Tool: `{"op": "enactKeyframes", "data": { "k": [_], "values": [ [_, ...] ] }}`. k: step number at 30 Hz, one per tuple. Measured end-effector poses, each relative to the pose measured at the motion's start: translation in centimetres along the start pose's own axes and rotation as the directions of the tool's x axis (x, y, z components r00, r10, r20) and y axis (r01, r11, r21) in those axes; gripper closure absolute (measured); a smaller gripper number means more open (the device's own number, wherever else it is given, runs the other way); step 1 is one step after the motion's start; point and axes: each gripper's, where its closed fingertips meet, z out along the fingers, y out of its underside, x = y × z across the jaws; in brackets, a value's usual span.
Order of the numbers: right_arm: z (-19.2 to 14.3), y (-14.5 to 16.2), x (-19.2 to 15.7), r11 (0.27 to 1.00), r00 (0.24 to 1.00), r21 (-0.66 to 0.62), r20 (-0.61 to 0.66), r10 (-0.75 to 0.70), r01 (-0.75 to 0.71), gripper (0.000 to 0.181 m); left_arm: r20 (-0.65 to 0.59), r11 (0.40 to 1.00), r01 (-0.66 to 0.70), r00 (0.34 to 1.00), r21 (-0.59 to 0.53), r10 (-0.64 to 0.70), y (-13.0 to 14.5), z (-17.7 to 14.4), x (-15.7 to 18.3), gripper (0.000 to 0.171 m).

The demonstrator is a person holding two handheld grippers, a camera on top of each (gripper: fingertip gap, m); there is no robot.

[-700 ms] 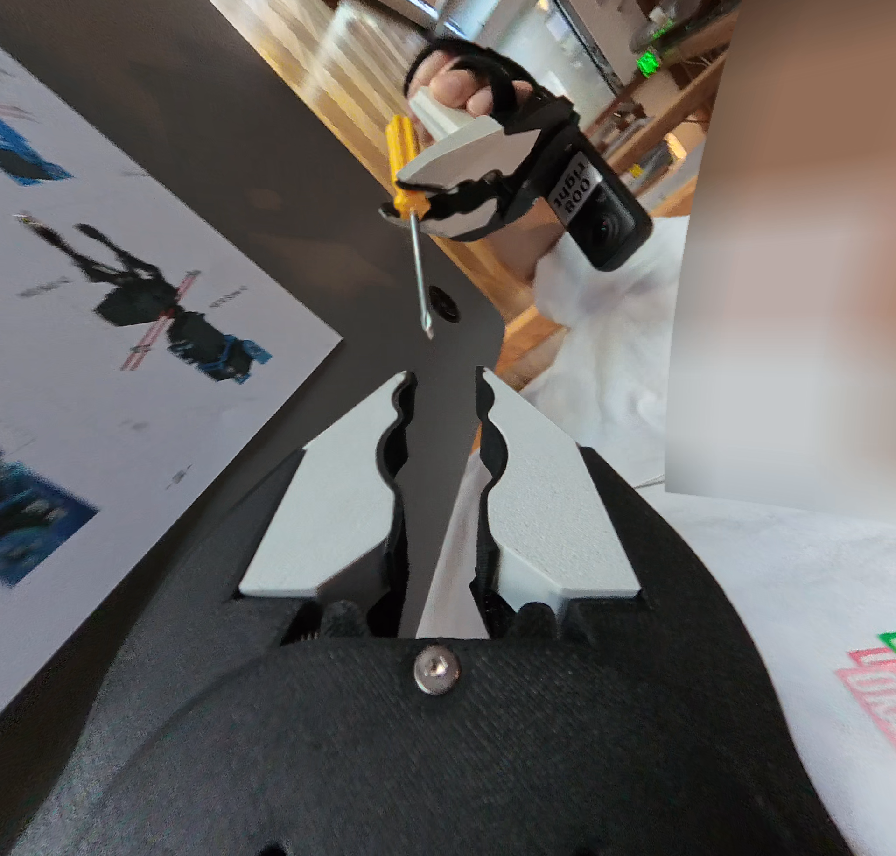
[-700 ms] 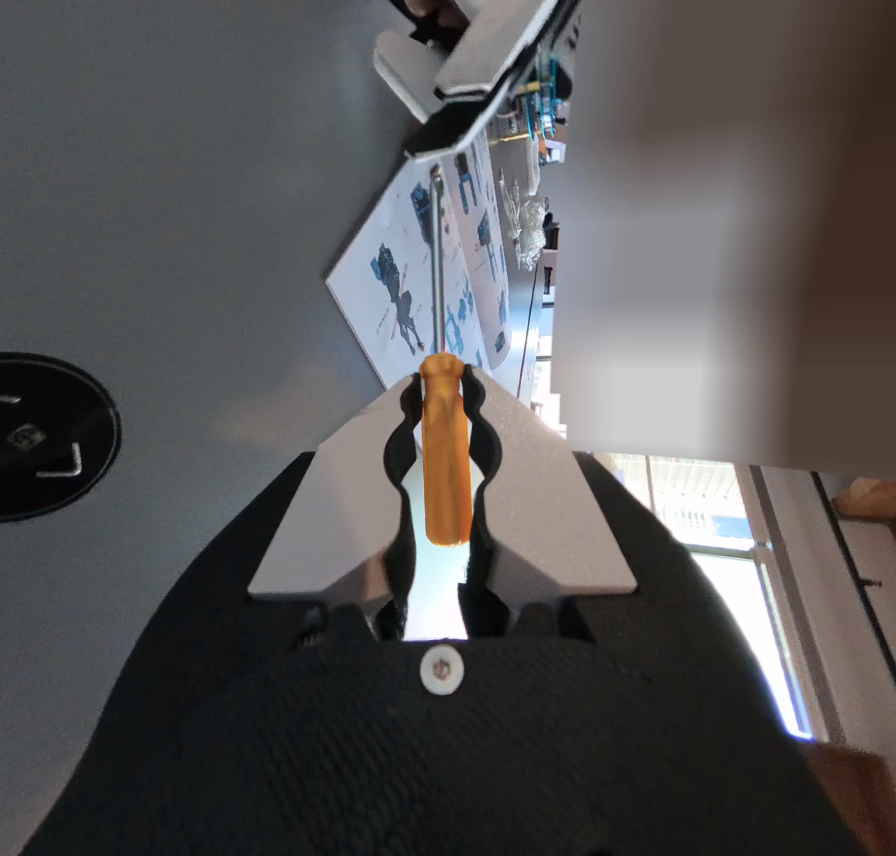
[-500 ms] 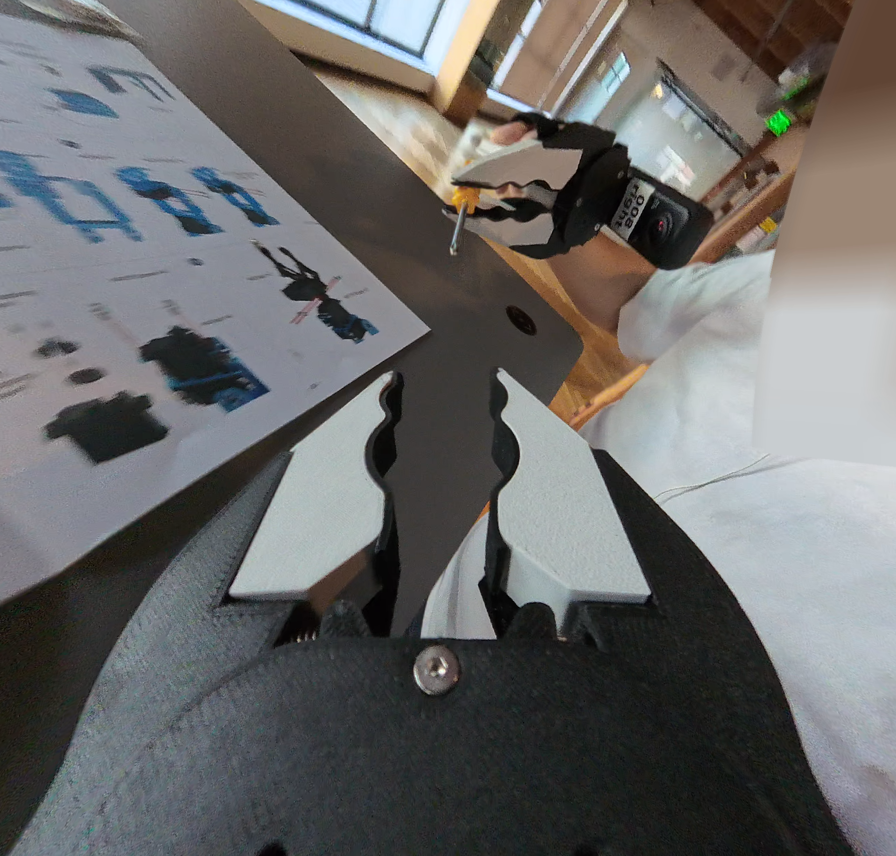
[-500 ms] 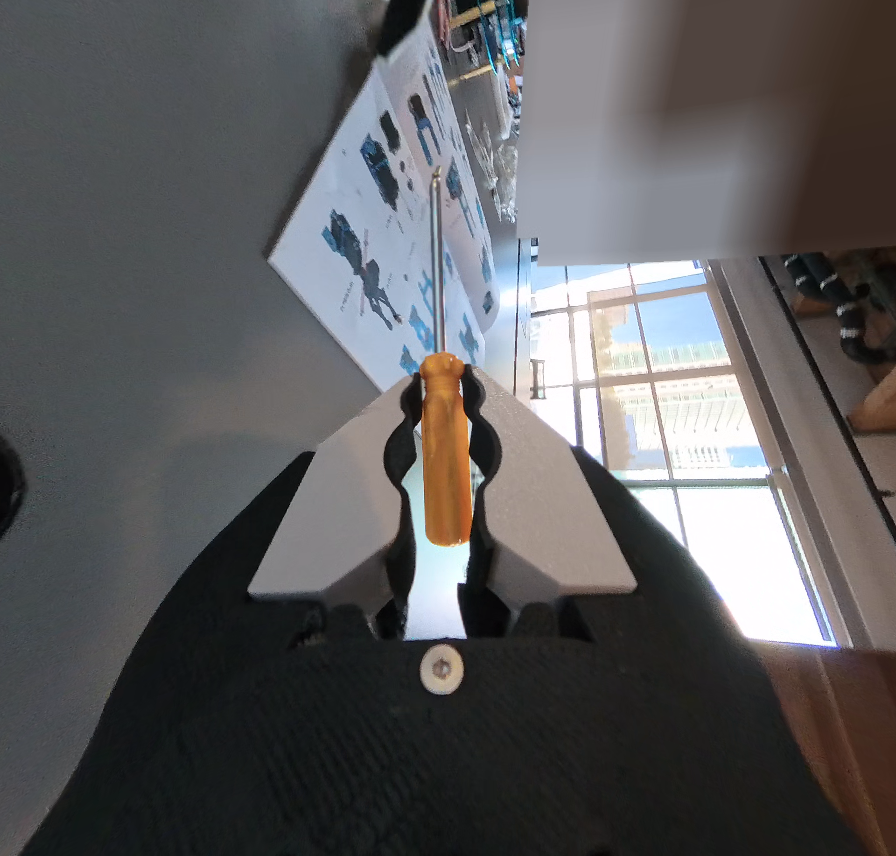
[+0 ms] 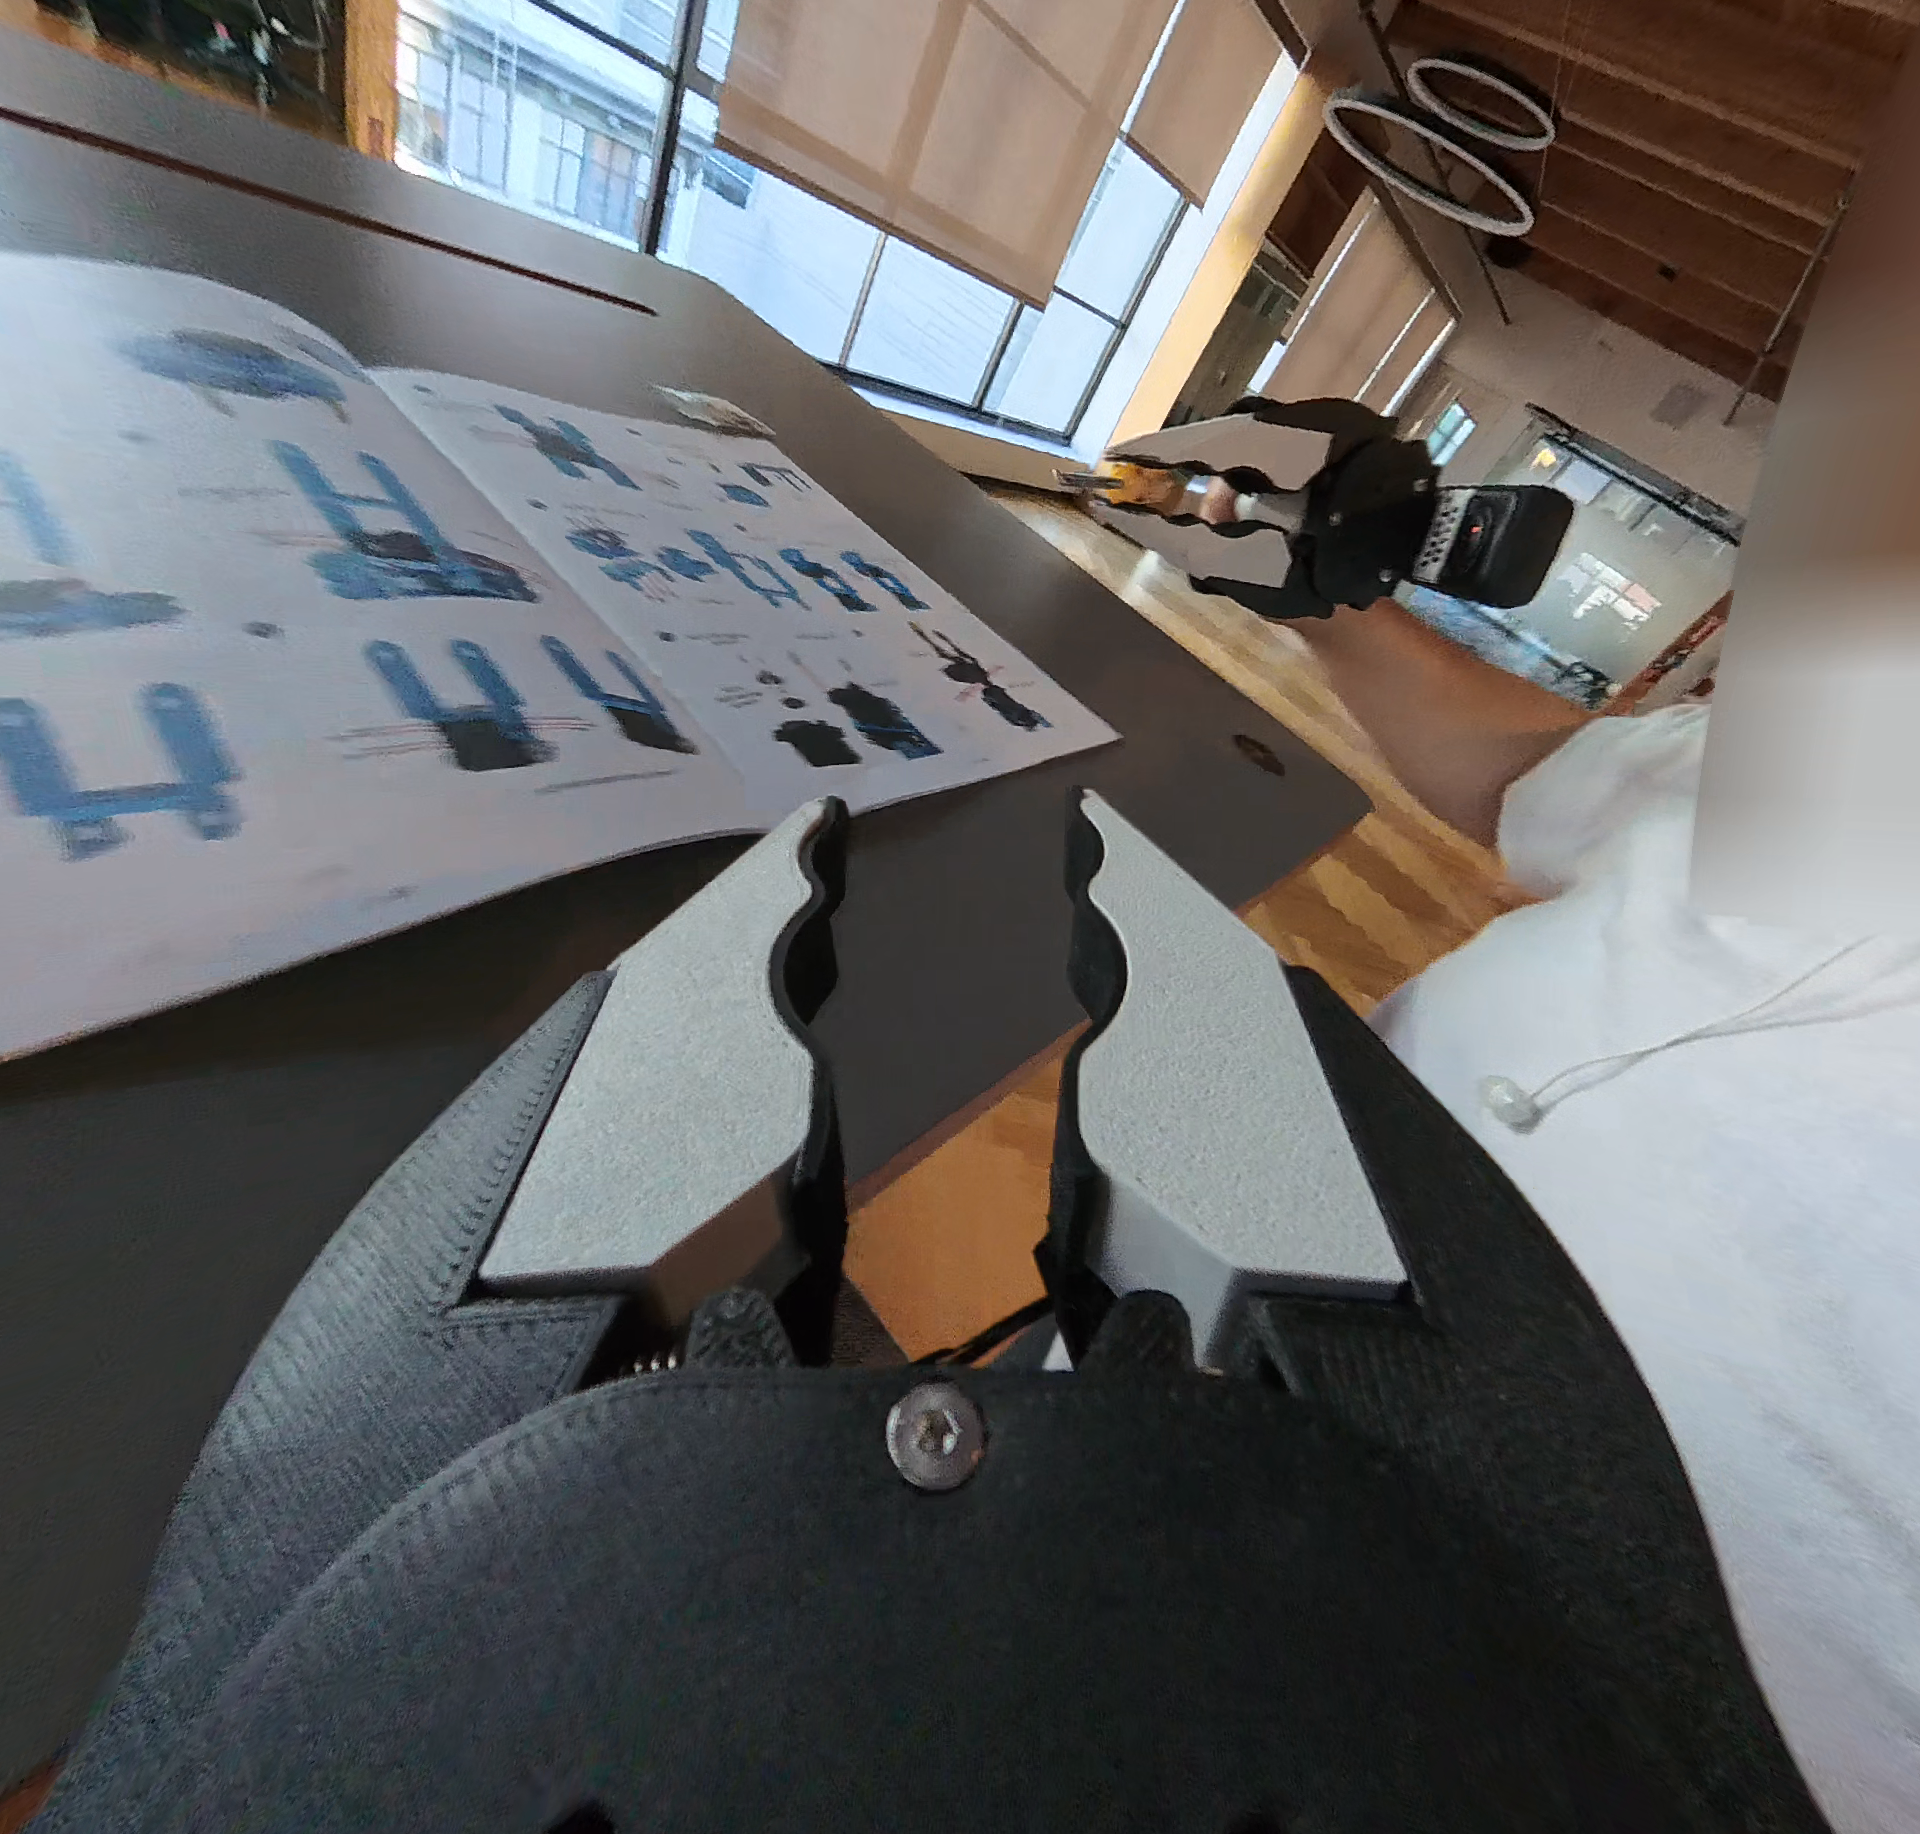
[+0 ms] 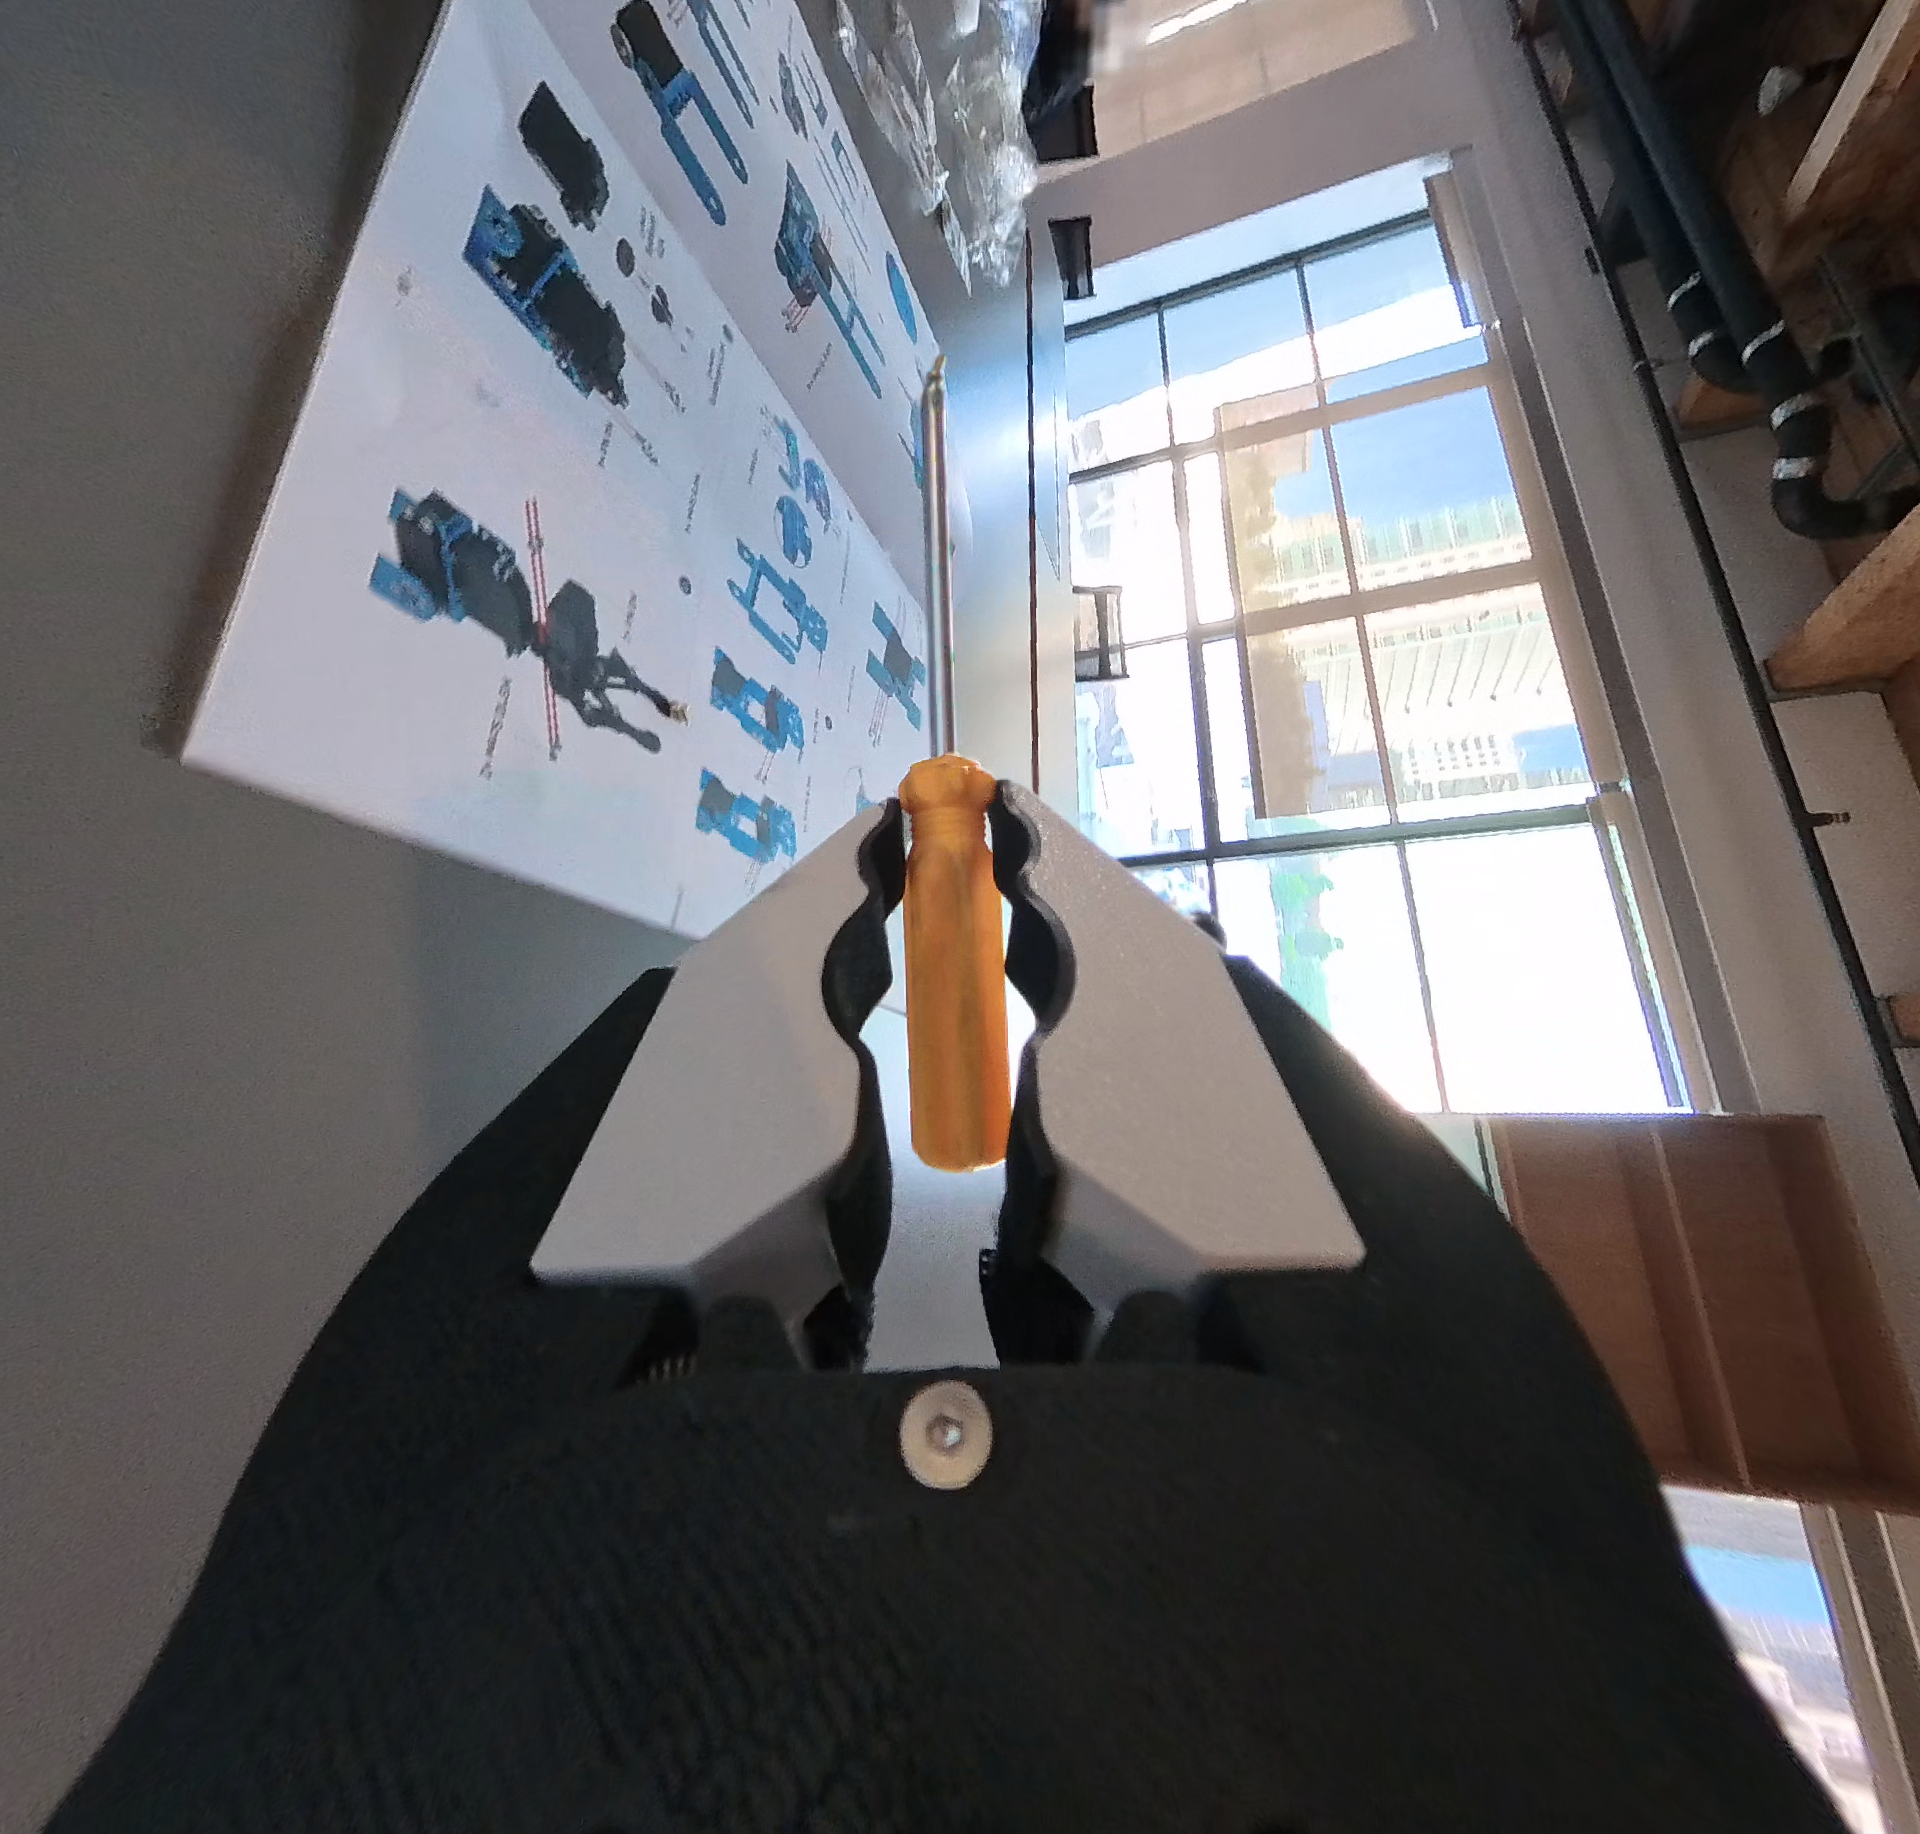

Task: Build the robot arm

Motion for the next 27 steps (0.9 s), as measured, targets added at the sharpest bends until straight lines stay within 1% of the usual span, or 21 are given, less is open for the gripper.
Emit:
{"op": "enactKeyframes", "data": {
  "k": [3,6,7,9,11,13,16,17,19,20,21,22,23,24,25,26,27],
  "values": [
    [1.6,-1.5,0.4,0.999,1.000,-0.052,-0.025,0.000,-0.002,0.166,0.062,0.994,-0.106,0.993,0.022,0.104,-1.1,-2.2,-2.5,0.130],
    [3.7,-3.4,0.6,0.996,0.998,-0.085,-0.061,0.003,-0.008,0.166,0.087,0.974,-0.219,0.973,0.056,0.214,-2.4,-4.8,-4.7,0.126],
    [4.4,-4.0,0.7,0.995,0.997,-0.096,-0.076,0.005,-0.012,0.166,0.085,0.969,-0.239,0.969,0.063,0.234,-2.9,-5.7,-5.5,0.124],
    [6.0,-5.1,0.9,0.991,0.993,-0.115,-0.105,0.052,-0.064,0.166,0.075,0.964,-0.259,0.964,0.061,0.254,-3.6,-7.5,-7.0,0.121],
    [7.4,-5.8,1.2,0.985,0.987,-0.133,-0.134,0.091,-0.109,0.167,0.099,0.959,-0.282,0.956,0.037,0.278,-4.3,-9.2,-8.9,0.118],
    [8.7,-6.1,1.6,0.978,0.976,-0.132,-0.170,0.137,-0.160,0.167,0.153,0.953,-0.302,0.942,0.011,0.297,-5.1,-10.7,-11.0,0.116],
    [10.2,-5.4,1.9,0.967,0.965,-0.159,-0.206,0.163,-0.197,0.166,0.267,0.950,-0.310,0.918,0.018,0.295,-7.2,-12.8,-13.5,0.112],
    [10.7,-5.2,1.9,0.966,0.964,-0.166,-0.210,0.164,-0.200,0.166,0.315,0.951,-0.309,0.905,0.025,0.285,-8.1,-13.5,-14.3,0.108],
    [11.5,-5.1,1.9,0.965,0.963,-0.167,-0.215,0.163,-0.201,0.166,0.403,0.959,-0.284,0.879,0.012,0.256,-9.5,-14.9,-15.9,0.095],
    [11.8,-5.2,1.8,0.968,0.965,-0.159,-0.210,0.159,-0.194,0.166,0.433,0.959,-0.284,0.862,-0.017,0.264,-10.0,-15.4,-16.6,0.092],
    [12.1,-5.2,1.8,0.970,0.967,-0.154,-0.200,0.155,-0.188,0.166,0.475,0.957,-0.279,0.834,-0.073,0.279,-10.4,-16.1,-17.6,0.093],
    [12.3,-5.2,1.9,0.972,0.969,-0.150,-0.194,0.151,-0.182,0.166,0.492,0.954,-0.270,0.818,-0.129,0.298,-11.0,-16.6,-18.3,0.099],
    [12.3,-5.3,2.1,0.974,0.970,-0.138,-0.193,0.151,-0.179,0.166,0.492,0.956,-0.242,0.820,-0.165,0.292,-11.8,-16.8,-18.6,0.102],
    [12.3,-5.4,2.2,0.976,0.969,-0.120,-0.189,0.160,-0.184,0.166,0.492,0.962,-0.199,0.828,-0.189,0.268,-12.7,-16.9,-19.0,0.096],
    [12.2,-5.4,2.3,0.974,0.967,-0.105,-0.183,0.177,-0.198,0.166,0.473,0.961,-0.159,0.845,-0.226,0.251,-13.3,-16.6,-19.1,0.095],
    [12.1,-5.3,2.4,0.972,0.964,-0.097,-0.181,0.195,-0.215,0.166,0.462,0.953,-0.122,0.853,-0.278,0.244,-13.6,-16.4,-19.6,0.101],
    [12.0,-5.1,2.5,0.969,0.960,-0.089,-0.181,0.213,-0.232,0.166,0.481,0.937,-0.087,0.840,-0.337,0.251,-13.8,-16.4,-20.6,0.100]
  ]
}}
